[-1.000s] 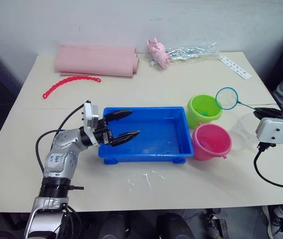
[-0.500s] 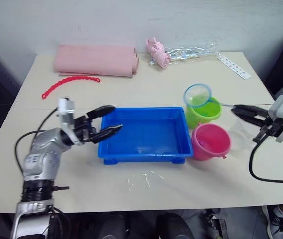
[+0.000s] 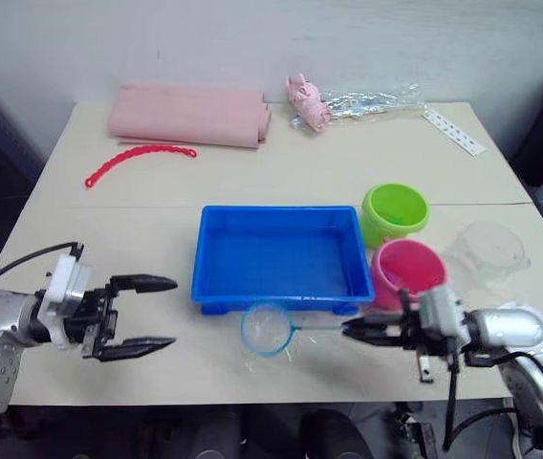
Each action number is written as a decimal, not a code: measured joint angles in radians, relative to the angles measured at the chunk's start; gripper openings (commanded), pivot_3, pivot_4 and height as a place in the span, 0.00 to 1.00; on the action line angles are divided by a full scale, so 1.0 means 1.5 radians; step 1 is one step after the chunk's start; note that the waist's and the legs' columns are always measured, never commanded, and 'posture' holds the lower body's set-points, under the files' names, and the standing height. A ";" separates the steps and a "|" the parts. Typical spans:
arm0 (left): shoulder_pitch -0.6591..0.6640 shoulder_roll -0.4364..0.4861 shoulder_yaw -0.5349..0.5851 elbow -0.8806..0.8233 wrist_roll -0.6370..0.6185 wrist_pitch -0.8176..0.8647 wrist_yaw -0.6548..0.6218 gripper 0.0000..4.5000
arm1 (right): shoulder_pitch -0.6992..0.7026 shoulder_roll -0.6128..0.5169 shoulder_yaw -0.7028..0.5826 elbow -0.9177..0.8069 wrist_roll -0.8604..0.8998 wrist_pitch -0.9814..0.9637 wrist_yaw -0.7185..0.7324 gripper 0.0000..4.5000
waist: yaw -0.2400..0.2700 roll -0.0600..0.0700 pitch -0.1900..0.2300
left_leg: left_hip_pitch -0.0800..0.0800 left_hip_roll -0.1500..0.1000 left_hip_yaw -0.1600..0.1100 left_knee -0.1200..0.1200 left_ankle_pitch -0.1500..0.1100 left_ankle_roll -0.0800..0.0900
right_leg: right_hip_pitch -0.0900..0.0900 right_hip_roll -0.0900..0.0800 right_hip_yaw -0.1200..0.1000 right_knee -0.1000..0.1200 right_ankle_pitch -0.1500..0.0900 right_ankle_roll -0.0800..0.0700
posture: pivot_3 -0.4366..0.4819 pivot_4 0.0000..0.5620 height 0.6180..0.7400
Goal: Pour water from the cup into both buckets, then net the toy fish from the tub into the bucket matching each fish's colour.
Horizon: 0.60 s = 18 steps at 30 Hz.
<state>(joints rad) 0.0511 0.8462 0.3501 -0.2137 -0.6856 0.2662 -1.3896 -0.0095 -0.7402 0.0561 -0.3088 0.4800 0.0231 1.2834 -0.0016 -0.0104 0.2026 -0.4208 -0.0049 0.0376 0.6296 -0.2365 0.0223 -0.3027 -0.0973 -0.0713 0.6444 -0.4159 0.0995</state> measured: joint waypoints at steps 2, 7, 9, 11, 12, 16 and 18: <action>0.022 -0.001 0.001 -0.014 0.002 -0.009 0.000 0.99 | 0.000 0.034 0.037 0.032 -0.032 -0.028 0.000 0.00 | -0.001 0.000 0.000 | 0.000 0.000 0.000 0.000 0.000 0.000 | 0.000 0.000 0.000 0.000 0.000 0.000 | 0.48 0.27 1.00; 0.025 -0.020 0.001 -0.007 0.033 -0.059 0.016 0.99 | -0.021 0.093 0.120 0.163 -0.122 -0.122 0.005 0.00 | -0.001 0.000 0.000 | 0.000 0.000 0.000 0.000 0.000 0.000 | 0.000 0.000 0.000 0.001 0.000 0.000 | 0.48 0.27 1.00; 0.026 -0.020 -0.002 -0.005 0.039 -0.067 0.016 0.99 | -0.042 0.115 0.139 0.217 -0.158 -0.156 -0.002 0.00 | -0.002 0.000 0.000 | 0.001 0.000 0.000 0.000 0.000 0.000 | -0.001 0.000 0.000 0.001 0.000 0.000 | 0.48 0.27 1.00; 0.024 -0.020 -0.010 -0.005 0.040 -0.068 0.016 0.99 | -0.061 0.144 0.142 0.248 -0.171 -0.171 -0.022 0.00 | -0.002 0.000 0.000 | 0.001 0.000 0.000 0.000 0.000 -0.001 | -0.001 0.000 0.000 0.002 0.000 0.000 | 0.48 0.27 1.00; 0.018 -0.020 -0.014 -0.003 0.040 -0.068 0.016 0.99 | -0.072 0.155 0.143 0.267 -0.179 -0.185 -0.029 0.00 | -0.002 0.000 0.000 | 0.001 0.000 0.000 0.000 0.000 -0.001 | -0.001 0.000 0.000 0.002 0.000 0.000 | 0.48 0.27 1.00; -0.003 -0.014 -0.016 0.016 0.040 -0.068 0.014 0.99 | -0.091 0.168 0.149 0.320 -0.203 -0.219 -0.045 0.00 | -0.001 0.000 0.000 | 0.000 0.000 0.000 0.000 0.000 -0.001 | -0.001 0.000 0.000 0.002 0.000 0.000 | 0.48 0.27 1.00; -0.004 -0.013 -0.019 0.021 0.040 -0.067 0.013 0.99 | -0.092 0.178 0.149 0.331 -0.202 -0.217 -0.052 0.00 | -0.002 0.000 0.000 | 0.001 0.000 0.000 0.000 0.000 -0.001 | -0.001 0.000 0.000 0.002 0.000 0.000 | 0.48 0.27 1.00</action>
<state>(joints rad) 0.0444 0.8273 0.3215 -0.1819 -0.6252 0.1661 -1.3709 -0.1478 -0.4734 0.2797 0.1873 0.1773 -0.3025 1.2053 -0.0042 -0.0105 0.2026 -0.4200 -0.0048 0.0378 0.6295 -0.2359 0.0212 -0.3041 -0.0966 -0.0714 0.6473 -0.4160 0.0995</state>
